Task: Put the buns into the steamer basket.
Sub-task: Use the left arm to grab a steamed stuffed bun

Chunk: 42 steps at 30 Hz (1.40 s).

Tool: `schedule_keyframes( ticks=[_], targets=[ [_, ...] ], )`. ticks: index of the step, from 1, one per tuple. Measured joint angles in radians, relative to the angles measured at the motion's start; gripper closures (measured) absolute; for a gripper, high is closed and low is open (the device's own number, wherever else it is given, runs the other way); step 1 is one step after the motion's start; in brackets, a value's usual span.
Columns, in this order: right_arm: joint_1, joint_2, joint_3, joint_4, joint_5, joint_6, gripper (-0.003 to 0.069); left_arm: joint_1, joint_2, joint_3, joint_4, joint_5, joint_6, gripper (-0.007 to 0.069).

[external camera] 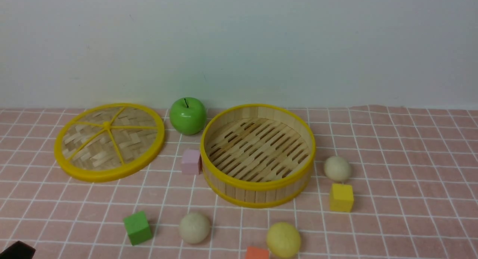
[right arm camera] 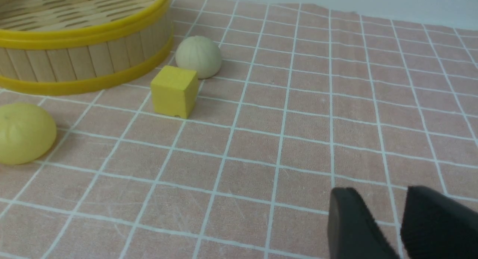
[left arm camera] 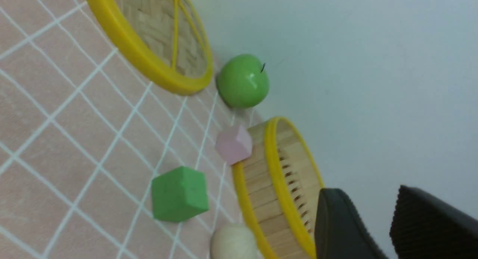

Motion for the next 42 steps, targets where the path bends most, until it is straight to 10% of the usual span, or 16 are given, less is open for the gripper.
schedule_keyframes(
  ticks=[11, 21, 42],
  targets=[
    [0.0, 0.0, 0.0, 0.0, 0.0, 0.0, 0.0419, 0.0, 0.072, -0.275, -0.037, 0.278, 0.274, 0.0622],
    [0.0, 0.0, 0.0, 0.0, 0.0, 0.0, 0.0419, 0.0, 0.776, -0.689, 0.193, 0.778, 0.434, 0.0636],
    [0.0, 0.0, 0.0, 0.0, 0.0, 0.0, 0.0419, -0.355, 1.621, -1.048, 0.379, 0.581, 0.381, 0.0545]
  ],
)
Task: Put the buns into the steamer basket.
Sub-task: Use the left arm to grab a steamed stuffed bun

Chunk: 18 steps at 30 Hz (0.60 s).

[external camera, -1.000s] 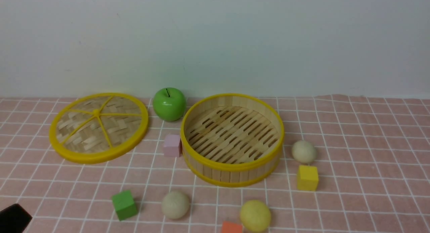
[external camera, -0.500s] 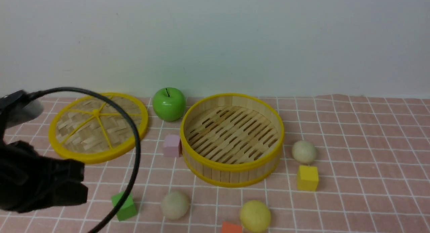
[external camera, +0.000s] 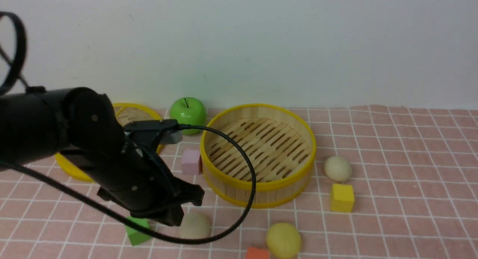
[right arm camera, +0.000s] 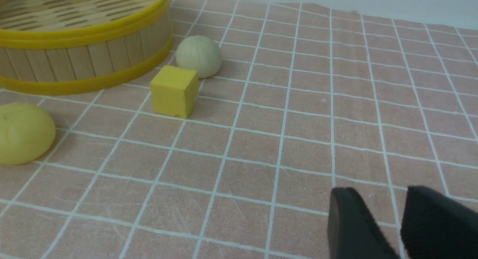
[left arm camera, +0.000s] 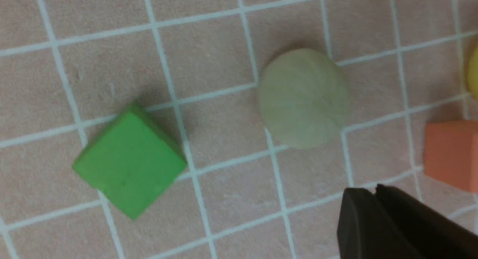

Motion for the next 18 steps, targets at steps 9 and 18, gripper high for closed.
schedule_keyframes(
  ticks=[9, 18],
  targets=[
    [0.0, 0.0, 0.0, 0.0, 0.0, 0.0, 0.0419, 0.0, 0.12, -0.028, -0.024, -0.102, 0.018, 0.036],
    [0.0, 0.0, 0.0, 0.0, 0.0, 0.0, 0.0419, -0.004, 0.159, -0.029, -0.132, -0.161, 0.211, 0.0333]
  ],
)
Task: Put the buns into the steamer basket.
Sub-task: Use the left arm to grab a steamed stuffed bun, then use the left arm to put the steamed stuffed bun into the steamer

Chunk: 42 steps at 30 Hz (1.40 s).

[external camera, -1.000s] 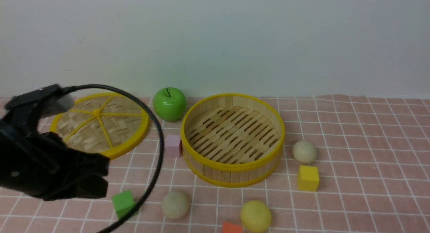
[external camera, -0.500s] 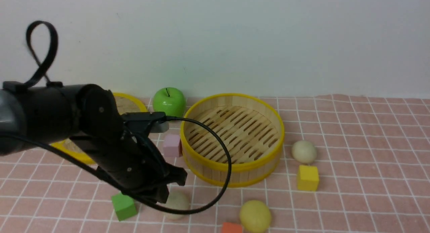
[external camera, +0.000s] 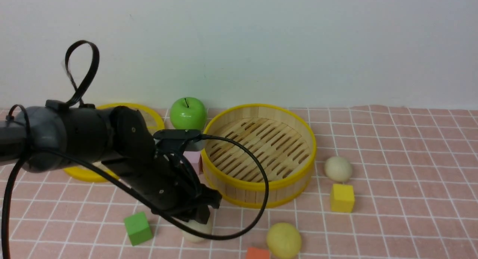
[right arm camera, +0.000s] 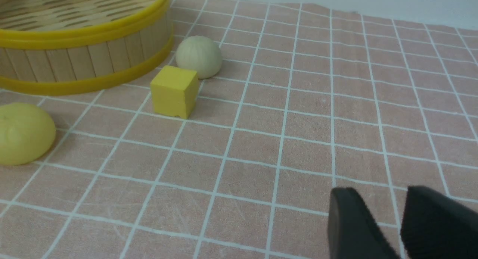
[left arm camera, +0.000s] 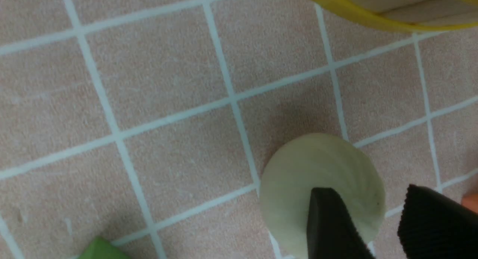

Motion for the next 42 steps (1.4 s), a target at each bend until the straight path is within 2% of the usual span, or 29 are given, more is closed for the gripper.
schedule_keyframes(
  ticks=[10, 14, 15, 17, 18, 24, 29, 36, 42],
  targets=[
    [0.0, 0.0, 0.0, 0.0, 0.0, 0.0, 0.0419, -0.001, 0.029, -0.001, 0.028, -0.021, 0.011, 0.0345],
    [0.0, 0.0, 0.0, 0.0, 0.0, 0.0, 0.0419, -0.001, 0.03, -0.002, 0.07, -0.018, 0.006, 0.0448],
    [0.0, 0.0, 0.0, 0.0, 0.0, 0.0, 0.0419, -0.001, 0.03, -0.002, 0.083, -0.009, -0.001, 0.0533],
    [0.0, 0.0, 0.0, 0.0, 0.0, 0.0, 0.0419, -0.001, 0.025, -0.002, 0.095, 0.008, -0.002, 0.061],
    [0.0, 0.0, 0.0, 0.0, 0.0, 0.0, 0.0419, -0.001, 0.02, -0.002, 0.098, 0.017, -0.003, 0.0624],
    [0.0, 0.0, 0.0, 0.0, 0.0, 0.0, 0.0419, -0.001, -0.11, -0.039, 0.092, 0.082, -0.003, 0.0629],
    [0.0, 0.0, 0.0, 0.0, 0.0, 0.0, 0.0419, -0.001, -0.17, -0.134, 0.063, 0.044, 0.027, 0.0629],
    [0.0, 0.0, 0.0, 0.0, 0.0, 0.0, 0.0419, -0.001, -0.025, -0.271, -0.038, -0.056, 0.167, 0.0629],
    [0.0, 0.0, 0.0, 0.0, 0.0, 0.0, 0.0419, -0.001, 0.121, -0.332, -0.054, -0.129, 0.228, 0.0629]
  ],
)
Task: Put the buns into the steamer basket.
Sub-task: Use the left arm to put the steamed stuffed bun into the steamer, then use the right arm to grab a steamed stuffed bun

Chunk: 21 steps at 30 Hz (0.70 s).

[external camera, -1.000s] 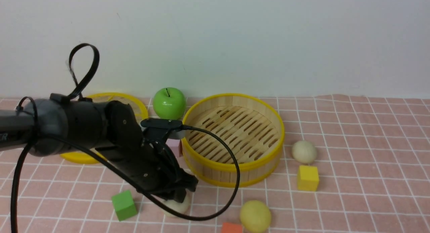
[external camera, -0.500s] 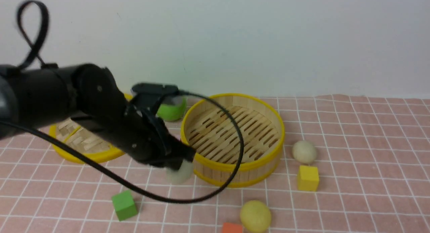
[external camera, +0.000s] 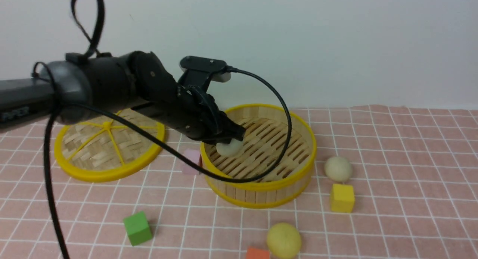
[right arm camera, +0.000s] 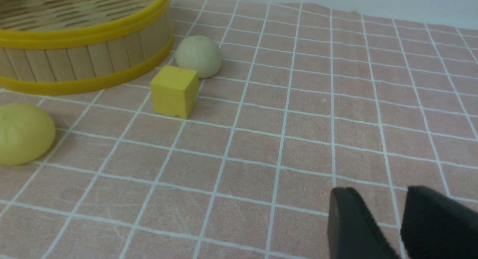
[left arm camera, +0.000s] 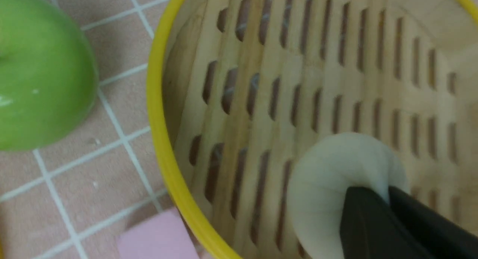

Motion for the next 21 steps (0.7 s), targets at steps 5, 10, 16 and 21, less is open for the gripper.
schedule_keyframes(
  ticks=[5, 10, 16, 21],
  targets=[
    [0.0, 0.0, 0.0, 0.0, 0.0, 0.0, 0.0419, 0.0, 0.069, -0.005, 0.018, -0.061, 0.008, 0.0622],
    [0.0, 0.0, 0.0, 0.0, 0.0, 0.0, 0.0419, 0.0, 0.091, -0.005, 0.093, -0.07, 0.006, 0.0568],
    [0.0, 0.0, 0.0, 0.0, 0.0, 0.0, 0.0419, 0.0, 0.079, -0.009, 0.108, -0.082, -0.009, 0.0343],
    [0.0, 0.0, 0.0, 0.0, 0.0, 0.0, 0.0419, 0.0, -0.012, -0.009, 0.107, -0.071, -0.081, 0.0182]
  ],
)
